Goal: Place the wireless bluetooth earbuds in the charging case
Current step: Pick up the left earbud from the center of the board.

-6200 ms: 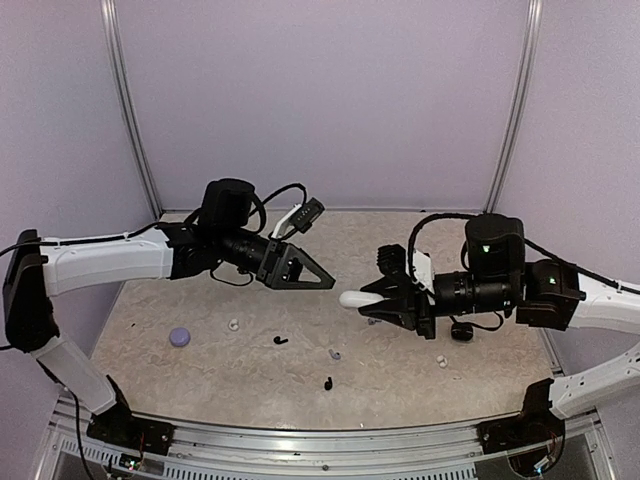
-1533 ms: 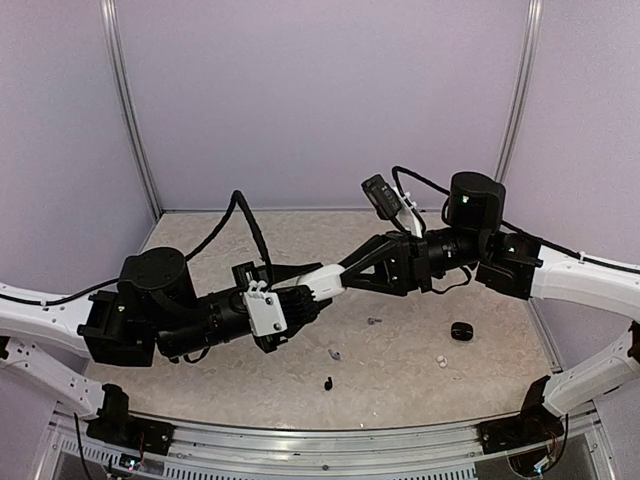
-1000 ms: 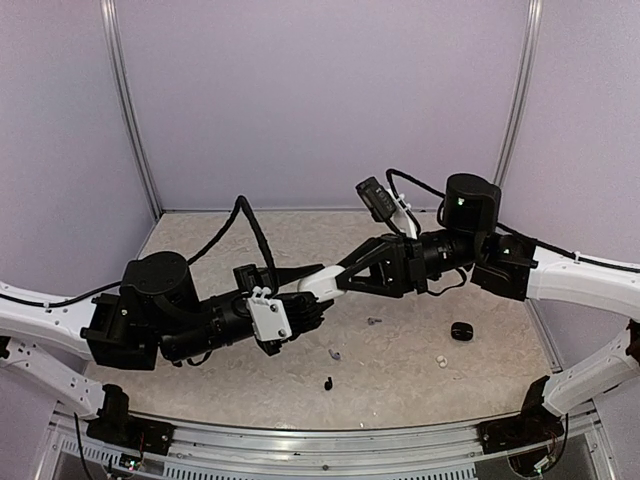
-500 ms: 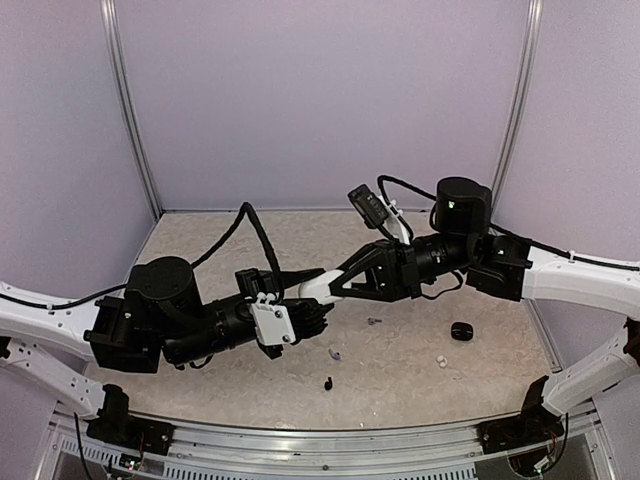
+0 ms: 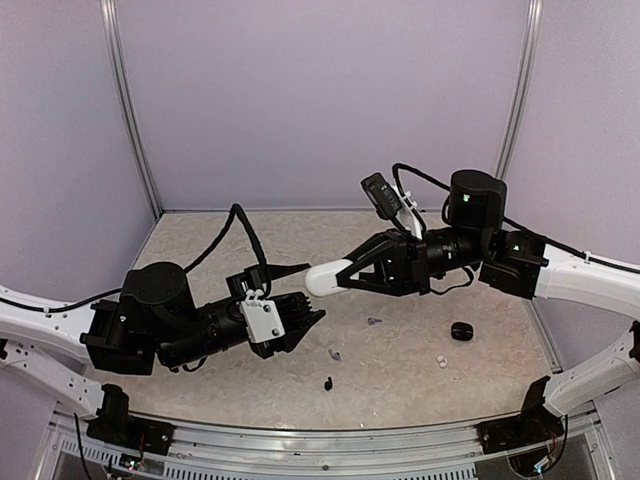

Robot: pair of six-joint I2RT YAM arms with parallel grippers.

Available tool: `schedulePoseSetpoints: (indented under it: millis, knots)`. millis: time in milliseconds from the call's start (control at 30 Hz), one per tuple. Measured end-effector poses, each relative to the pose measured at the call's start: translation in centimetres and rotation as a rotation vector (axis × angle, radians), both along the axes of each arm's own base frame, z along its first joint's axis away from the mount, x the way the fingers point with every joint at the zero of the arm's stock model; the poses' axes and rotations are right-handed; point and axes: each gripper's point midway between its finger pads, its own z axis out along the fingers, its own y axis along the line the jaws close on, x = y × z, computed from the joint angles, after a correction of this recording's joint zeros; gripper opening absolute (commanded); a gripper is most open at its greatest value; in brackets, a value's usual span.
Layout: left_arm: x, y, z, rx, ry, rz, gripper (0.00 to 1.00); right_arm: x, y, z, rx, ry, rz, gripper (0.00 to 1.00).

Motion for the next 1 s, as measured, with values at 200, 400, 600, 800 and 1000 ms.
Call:
schedulePoseSetpoints:
  millis: [200, 400, 600, 800, 1000]
  knots:
    - [0.0, -0.7, -0.3, 0.008, 0.007, -0.003, 0.66, 0.3, 0.1, -0.3, -0.013, 0.0, -0.016, 0.11]
    - [0.3, -1.1, -0.2, 0.007, 0.009, -0.005, 0.66, 0.5, 0.2, -0.9, -0.034, 0.008, -0.027, 0.11]
    - [0.6, -1.1, -0.1, 0.001, 0.013, -0.004, 0.64, 0.7, 0.4, -1.6, -0.057, 0.023, -0.031, 0.11]
    - [2.6, -0.1, -0.5, -0.041, 0.115, 0.03, 0.66, 1.8, 0.2, -2.0, -0.074, 0.013, -0.082, 0.1]
    - [2.6, 2.4, 0.9, -0.133, 0.196, 0.035, 0.71, 3.9, -1.3, -0.9, -0.054, -0.012, -0.178, 0.09]
